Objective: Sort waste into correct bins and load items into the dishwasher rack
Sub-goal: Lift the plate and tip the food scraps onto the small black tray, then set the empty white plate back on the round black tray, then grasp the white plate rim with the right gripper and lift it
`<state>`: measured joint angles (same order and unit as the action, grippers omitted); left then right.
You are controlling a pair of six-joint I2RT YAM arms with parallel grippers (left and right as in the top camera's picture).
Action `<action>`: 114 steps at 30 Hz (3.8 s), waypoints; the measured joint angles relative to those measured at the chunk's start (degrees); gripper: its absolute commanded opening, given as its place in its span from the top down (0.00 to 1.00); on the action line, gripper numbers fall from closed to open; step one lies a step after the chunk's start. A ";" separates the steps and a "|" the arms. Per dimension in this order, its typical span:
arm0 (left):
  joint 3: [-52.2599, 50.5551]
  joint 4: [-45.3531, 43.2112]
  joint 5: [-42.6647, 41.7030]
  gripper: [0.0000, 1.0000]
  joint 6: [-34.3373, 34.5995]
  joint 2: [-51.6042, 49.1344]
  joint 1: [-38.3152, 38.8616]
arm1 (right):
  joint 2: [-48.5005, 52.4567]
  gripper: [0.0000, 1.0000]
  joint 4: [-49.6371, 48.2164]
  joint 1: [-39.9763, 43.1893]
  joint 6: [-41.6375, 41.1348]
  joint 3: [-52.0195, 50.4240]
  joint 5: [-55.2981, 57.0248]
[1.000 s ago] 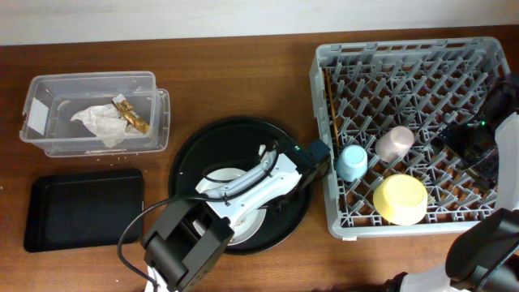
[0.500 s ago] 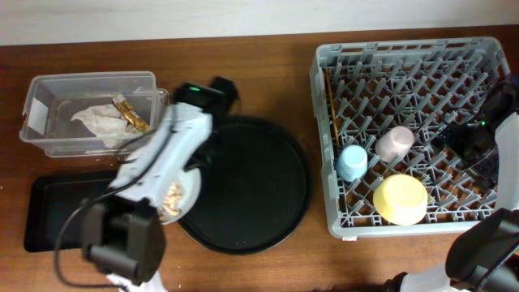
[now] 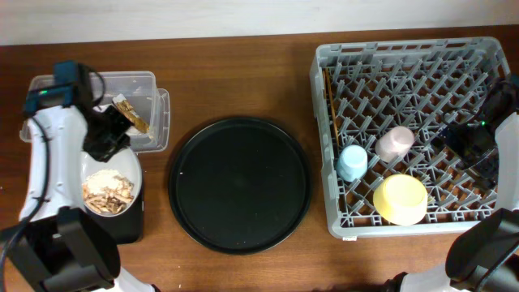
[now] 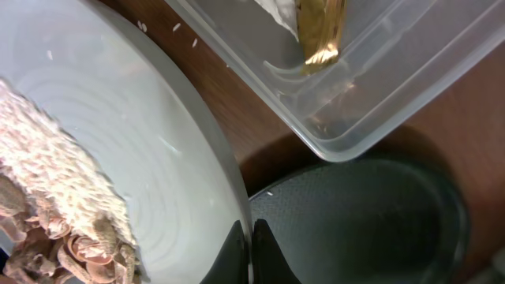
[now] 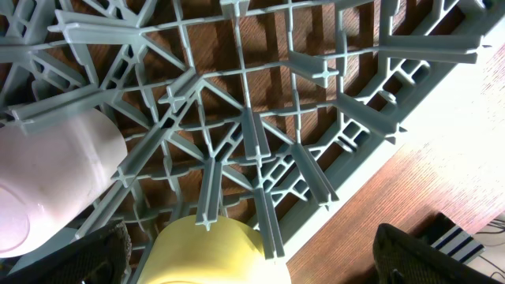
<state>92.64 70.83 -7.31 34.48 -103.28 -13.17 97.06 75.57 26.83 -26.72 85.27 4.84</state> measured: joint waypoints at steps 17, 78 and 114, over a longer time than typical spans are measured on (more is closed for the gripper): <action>0.00 0.70 -34.32 0.99 -10.95 0.00 -24.70 | 0.00 0.01 0.00 0.00 -0.02 0.00 0.00; -0.92 -2.10 6.64 0.99 -4.42 6.25 51.87 | 0.02 0.01 0.00 0.00 0.00 0.00 -0.02; 35.08 25.66 18.34 0.01 -3.80 -12.74 2.71 | 0.02 0.26 3.02 -0.76 7.91 0.00 -26.36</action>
<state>127.72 96.49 11.03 30.68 -116.03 -10.46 97.08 78.59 26.06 -18.81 85.27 -21.52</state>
